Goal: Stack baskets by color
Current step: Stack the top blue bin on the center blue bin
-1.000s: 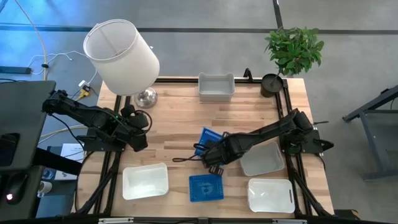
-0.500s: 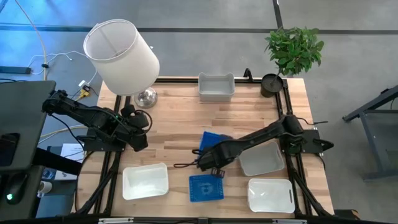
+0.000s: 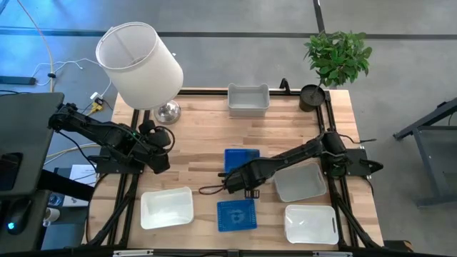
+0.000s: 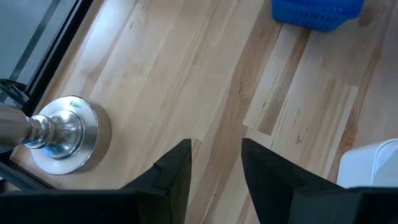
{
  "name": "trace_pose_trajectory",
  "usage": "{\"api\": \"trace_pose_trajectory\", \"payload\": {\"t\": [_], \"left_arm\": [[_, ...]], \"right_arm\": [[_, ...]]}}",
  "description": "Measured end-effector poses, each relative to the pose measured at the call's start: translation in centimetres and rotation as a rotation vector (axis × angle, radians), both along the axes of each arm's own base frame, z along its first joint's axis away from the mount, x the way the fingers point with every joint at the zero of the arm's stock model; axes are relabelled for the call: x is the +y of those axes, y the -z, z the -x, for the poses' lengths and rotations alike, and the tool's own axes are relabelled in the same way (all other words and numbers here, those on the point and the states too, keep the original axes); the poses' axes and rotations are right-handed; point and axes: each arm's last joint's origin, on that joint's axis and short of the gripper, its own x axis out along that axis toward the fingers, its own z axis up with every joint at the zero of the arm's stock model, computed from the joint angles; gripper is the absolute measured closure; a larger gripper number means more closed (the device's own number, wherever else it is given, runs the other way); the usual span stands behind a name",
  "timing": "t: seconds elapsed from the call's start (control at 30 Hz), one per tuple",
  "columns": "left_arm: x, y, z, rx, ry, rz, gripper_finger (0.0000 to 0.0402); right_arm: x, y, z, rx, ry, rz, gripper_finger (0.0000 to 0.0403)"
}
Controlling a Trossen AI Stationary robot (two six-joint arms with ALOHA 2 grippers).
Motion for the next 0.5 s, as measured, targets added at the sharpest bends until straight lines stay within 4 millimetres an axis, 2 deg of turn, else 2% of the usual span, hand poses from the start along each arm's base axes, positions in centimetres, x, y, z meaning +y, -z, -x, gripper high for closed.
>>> {"api": "trace_pose_trajectory", "payload": {"t": [0.3,0.4,0.5], "left_arm": [[0.0,0.0,0.0,0.001,0.000,0.000,0.0275],[0.0,0.0,0.0,0.001,0.000,0.000,0.0275],[0.0,0.0,0.0,0.001,0.000,0.000,0.0275]], "right_arm": [[-1.4,0.0,-0.4,0.014,0.021,-0.028,0.0400],[-1.5,0.0,-0.4,0.018,0.008,-0.027,0.0382],[-1.5,0.0,-0.4,0.018,-0.001,-0.021,0.0346]]}}
